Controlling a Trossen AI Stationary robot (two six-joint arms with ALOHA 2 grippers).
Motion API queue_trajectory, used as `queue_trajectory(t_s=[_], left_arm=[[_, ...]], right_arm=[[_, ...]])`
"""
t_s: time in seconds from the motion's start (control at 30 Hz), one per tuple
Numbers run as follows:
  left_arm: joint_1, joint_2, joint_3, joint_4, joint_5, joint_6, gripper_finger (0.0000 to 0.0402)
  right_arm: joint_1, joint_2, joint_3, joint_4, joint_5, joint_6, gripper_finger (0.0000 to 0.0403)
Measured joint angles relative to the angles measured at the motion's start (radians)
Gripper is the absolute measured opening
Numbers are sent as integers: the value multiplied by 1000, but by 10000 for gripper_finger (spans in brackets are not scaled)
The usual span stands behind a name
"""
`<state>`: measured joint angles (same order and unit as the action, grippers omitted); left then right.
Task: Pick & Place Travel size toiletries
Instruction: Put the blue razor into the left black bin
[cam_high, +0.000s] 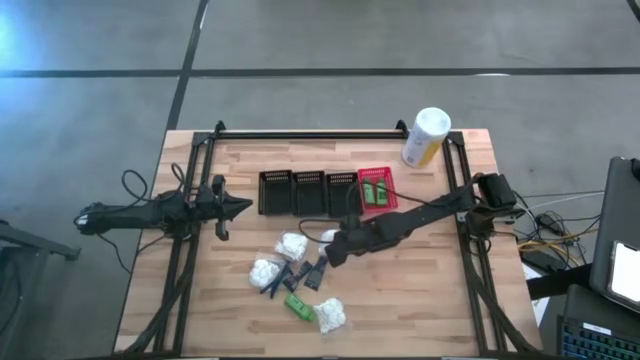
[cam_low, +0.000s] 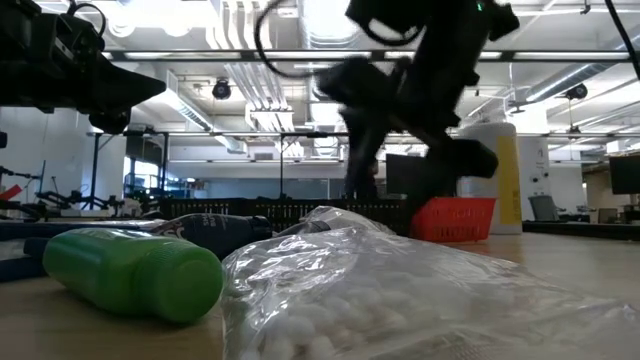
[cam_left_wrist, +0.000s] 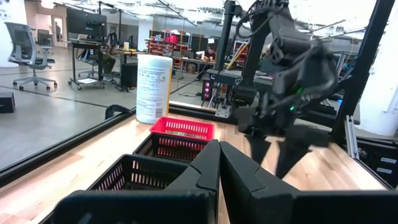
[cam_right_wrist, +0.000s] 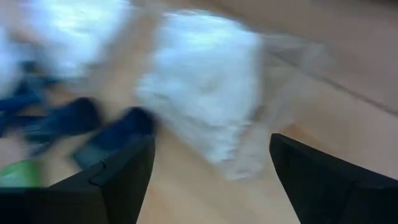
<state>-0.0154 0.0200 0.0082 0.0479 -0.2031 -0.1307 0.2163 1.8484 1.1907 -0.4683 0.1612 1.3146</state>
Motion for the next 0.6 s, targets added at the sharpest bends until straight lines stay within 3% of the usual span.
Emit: queue_trajectory(t_s=[0.2, 0.5, 0.57, 0.6], left_arm=[[0, 0, 0, 0, 0, 0, 12], [0, 0, 0, 2, 0, -1, 12], [0, 0, 0, 21, 2, -85, 12], [-1, 0, 0, 47, 20, -220, 12]], right_arm=[[-2, -1, 80, -39, 22, -4, 299], [-1, 41, 130, -52, 29, 92, 320], [-1, 53, 131, -53, 25, 130, 325], [5, 59, 135, -53, 24, 148, 327]])
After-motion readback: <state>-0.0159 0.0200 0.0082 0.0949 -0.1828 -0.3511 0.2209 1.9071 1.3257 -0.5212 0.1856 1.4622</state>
